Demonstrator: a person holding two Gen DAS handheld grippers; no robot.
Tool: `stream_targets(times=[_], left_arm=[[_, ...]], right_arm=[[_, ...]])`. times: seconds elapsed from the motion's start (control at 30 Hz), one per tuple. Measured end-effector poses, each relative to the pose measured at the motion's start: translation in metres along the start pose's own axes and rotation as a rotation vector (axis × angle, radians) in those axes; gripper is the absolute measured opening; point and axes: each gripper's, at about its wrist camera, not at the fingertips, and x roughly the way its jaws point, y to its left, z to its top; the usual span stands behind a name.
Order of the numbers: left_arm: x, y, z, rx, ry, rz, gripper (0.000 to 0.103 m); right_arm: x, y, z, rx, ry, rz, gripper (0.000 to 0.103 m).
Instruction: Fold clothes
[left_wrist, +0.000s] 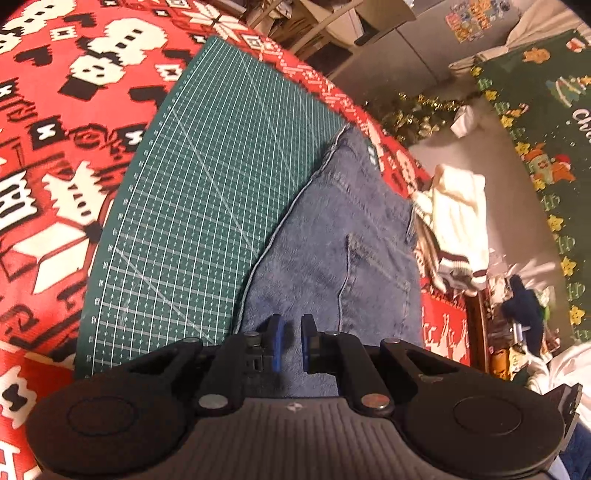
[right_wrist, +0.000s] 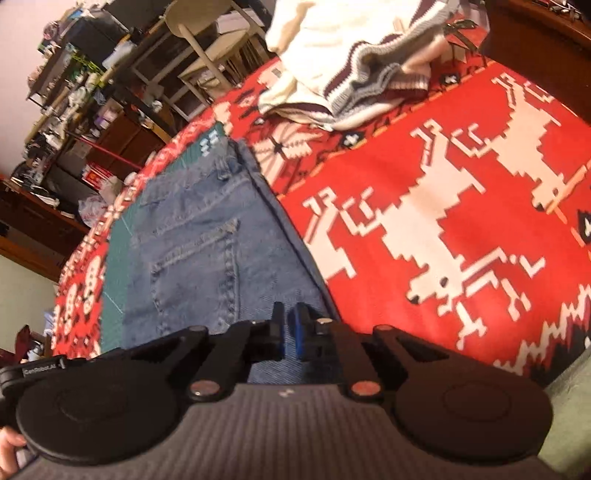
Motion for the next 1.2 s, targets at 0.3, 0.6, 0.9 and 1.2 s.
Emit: stream_targets(times=[0.3,0.6,0.9,1.2], left_arm=[[0.013,-0.007,0.004,0.034,0.003,0.019,0.008],[0.011,-0.007,-0.001,0.034,0.002,0.055,0.006],[0.002,-0.017,-0.01,0.106,-0.023,0.067,0.009],[0.0,-0.043,-0.003,0.218,-0.121,0.005,0.009]], right_arm=[[0.015,0.018,0.008,-0.057,0.001,0.051,0.009],[0.014,0.001,0.01,0.041,-0.007,-0.015,0.0],[-0.006,0.013,0.007,-0.021,-0.042,-0.023,0.01],[-0.007,0.024,0.014,-0.09,-0.052,0.059,0.01]])
